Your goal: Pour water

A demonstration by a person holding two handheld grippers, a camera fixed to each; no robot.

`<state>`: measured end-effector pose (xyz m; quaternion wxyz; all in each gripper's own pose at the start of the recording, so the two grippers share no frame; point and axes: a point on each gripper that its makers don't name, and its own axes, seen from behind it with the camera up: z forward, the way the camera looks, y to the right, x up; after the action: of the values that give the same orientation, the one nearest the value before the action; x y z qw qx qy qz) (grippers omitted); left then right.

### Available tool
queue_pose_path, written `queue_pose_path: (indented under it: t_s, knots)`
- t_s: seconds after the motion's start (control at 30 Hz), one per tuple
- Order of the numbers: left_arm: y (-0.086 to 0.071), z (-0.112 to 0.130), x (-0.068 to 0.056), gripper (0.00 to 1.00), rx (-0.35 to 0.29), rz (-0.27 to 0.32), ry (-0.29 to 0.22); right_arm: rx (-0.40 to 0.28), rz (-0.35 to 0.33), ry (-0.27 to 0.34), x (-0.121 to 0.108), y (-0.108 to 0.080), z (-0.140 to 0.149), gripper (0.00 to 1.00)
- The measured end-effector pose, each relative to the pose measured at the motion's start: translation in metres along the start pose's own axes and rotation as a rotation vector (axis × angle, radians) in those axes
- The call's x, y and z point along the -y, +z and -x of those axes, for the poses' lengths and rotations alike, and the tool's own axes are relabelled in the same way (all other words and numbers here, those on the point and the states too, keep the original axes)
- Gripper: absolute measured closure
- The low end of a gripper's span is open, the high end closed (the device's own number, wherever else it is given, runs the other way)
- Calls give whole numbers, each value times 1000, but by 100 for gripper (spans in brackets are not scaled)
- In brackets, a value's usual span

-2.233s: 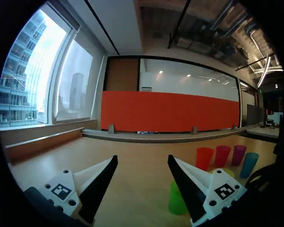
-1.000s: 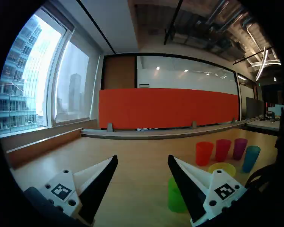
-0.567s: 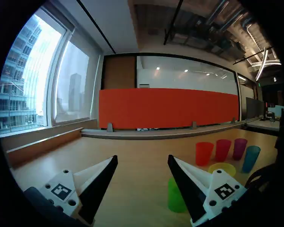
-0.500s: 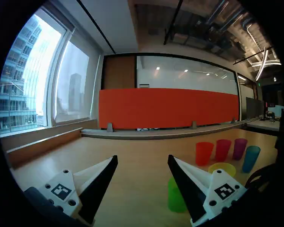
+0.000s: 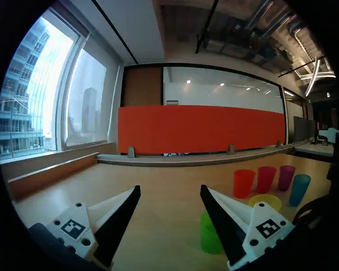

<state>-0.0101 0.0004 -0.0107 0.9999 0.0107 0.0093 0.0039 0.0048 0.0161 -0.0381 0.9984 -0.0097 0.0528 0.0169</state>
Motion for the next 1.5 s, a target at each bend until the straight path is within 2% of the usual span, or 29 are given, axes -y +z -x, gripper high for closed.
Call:
queue_pose_path:
  t_s: [0.57, 0.87, 1.5]
  knots:
    - [0, 0, 1, 1, 0, 0, 0, 11, -8, -17, 13, 11, 2, 0]
    - [0, 0, 0, 1, 0, 0, 0, 32, -11, -13, 24, 19, 25, 0]
    - [1, 1, 0, 2, 0, 0, 0, 54, 35, 33, 3, 19, 62, 0]
